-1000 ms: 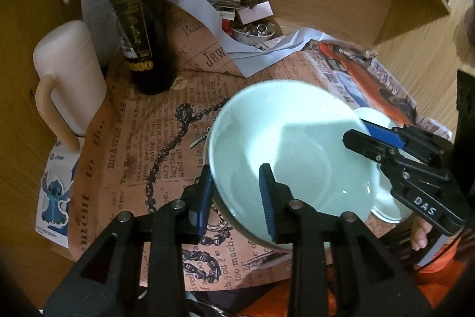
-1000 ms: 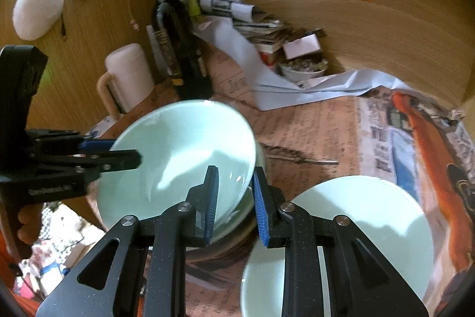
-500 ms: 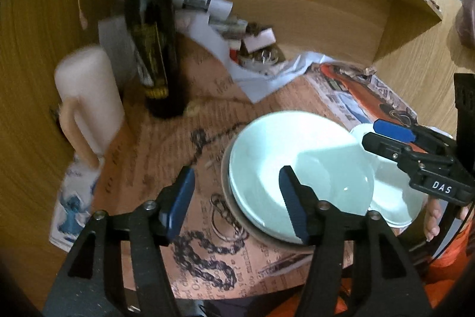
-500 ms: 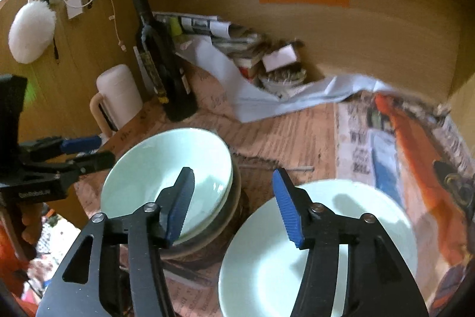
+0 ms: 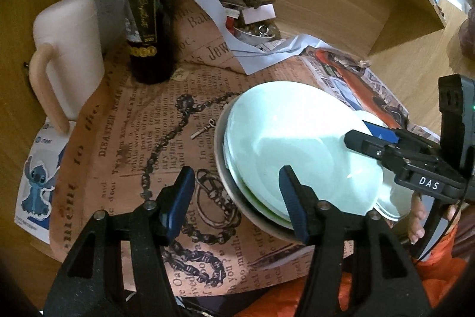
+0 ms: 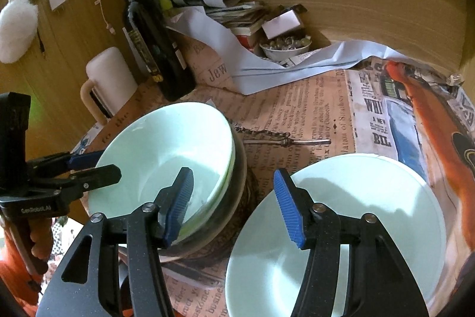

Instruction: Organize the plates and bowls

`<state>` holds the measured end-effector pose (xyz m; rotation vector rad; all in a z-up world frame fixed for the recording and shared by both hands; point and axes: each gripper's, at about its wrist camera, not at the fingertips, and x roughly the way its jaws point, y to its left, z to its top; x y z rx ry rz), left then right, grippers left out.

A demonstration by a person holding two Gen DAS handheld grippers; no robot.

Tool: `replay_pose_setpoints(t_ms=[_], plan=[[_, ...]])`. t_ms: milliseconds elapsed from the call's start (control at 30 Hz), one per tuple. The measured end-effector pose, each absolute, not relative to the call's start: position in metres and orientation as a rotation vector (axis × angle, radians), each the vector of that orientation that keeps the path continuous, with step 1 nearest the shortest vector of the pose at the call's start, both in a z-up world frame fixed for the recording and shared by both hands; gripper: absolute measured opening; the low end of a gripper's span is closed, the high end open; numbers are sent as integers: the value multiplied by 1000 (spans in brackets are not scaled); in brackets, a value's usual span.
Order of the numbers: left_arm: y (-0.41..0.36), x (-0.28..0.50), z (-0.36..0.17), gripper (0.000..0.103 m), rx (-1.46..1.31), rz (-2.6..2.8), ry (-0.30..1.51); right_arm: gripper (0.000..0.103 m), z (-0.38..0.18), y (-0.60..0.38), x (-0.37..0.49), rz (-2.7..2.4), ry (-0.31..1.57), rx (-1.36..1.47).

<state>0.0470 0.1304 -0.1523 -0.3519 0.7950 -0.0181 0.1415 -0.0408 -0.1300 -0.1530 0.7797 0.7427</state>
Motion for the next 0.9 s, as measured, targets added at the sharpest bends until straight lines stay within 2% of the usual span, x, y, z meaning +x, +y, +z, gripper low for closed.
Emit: replay_pose_setpoints(t_ms=[167, 333, 633, 900], plan=[[131, 55, -158, 57, -390, -51, 812, 53, -133, -36, 143, 746, 798, -164], [129, 61, -159, 47, -406, -87, 832, 51, -137, -30, 146, 756, 828, -190], [124, 59, -155, 46, -378, -85, 828, 41, -144, -24, 150, 794, 887, -210], [110, 58, -153, 46, -291, -23, 816, 37, -146, -22, 147, 768, 868, -203]])
